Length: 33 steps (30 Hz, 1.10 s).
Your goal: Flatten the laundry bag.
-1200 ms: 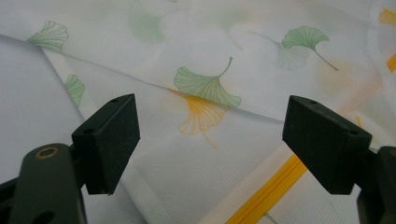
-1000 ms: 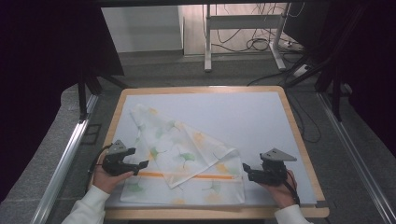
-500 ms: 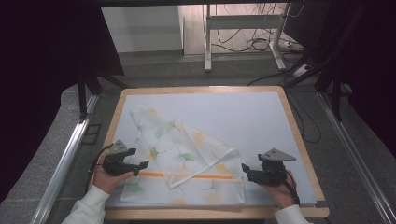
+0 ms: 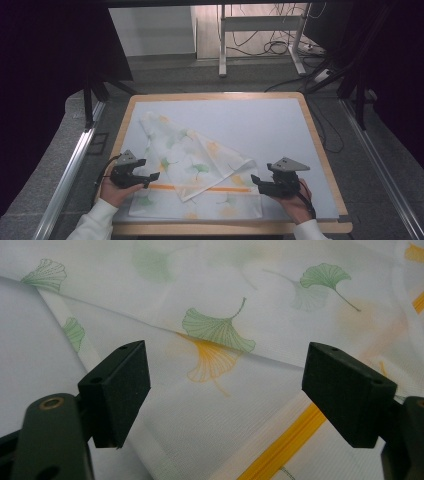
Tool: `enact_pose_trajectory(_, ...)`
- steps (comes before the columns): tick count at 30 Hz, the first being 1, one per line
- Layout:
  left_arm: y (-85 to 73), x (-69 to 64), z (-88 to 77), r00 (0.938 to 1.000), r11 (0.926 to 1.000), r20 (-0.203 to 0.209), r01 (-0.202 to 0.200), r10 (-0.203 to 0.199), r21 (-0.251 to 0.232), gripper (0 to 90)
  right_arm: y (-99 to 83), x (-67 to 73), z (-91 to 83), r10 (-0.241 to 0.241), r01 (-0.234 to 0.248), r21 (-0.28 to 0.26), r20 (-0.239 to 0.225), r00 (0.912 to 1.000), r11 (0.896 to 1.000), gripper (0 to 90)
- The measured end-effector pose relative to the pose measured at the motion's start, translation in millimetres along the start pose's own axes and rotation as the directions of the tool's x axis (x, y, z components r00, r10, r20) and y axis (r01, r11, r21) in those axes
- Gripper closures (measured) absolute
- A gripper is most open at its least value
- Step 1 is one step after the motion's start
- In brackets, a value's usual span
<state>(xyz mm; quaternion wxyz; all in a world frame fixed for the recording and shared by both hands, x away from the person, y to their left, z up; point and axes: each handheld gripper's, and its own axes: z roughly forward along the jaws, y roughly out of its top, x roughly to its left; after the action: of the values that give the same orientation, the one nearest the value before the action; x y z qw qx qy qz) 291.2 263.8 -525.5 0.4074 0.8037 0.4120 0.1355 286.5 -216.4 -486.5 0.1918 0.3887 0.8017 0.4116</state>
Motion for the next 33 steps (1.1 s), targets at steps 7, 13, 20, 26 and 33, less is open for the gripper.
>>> enact_pose_trajectory(7,-0.1,-0.2,0.5,1.0000,1.0000,-0.001,-0.001,0.001,0.004,19.1,5.6,9.1,4.8,-0.024,0.024,0.010,-0.028,0.9993,1.000,28.6)
enact_pose_trajectory(13,-0.1,-0.2,0.8,1.0000,1.0000,0.000,0.000,0.000,0.006,19.1,11.5,16.4,7.7,-0.033,0.033,0.005,-0.058,0.9978,0.999,29.4)
enact_pose_trajectory(20,-0.2,0.0,1.6,1.0000,0.9999,-0.002,0.004,-0.004,0.009,19.2,24.1,28.0,15.7,-0.040,0.040,0.001,-0.105,0.9937,0.999,30.0)
enact_pose_trajectory(26,-0.3,-0.3,1.3,1.0000,0.9999,-0.001,0.001,-0.001,0.011,19.2,36.2,39.9,20.8,-0.055,0.054,-0.007,-0.140,0.9887,0.999,30.6)
enact_pose_trajectory(33,-0.6,0.5,1.5,1.0000,0.9999,0.003,0.000,0.000,0.015,19.2,51.1,60.0,38.0,-0.075,0.079,0.010,-0.189,0.9791,0.997,31.3)
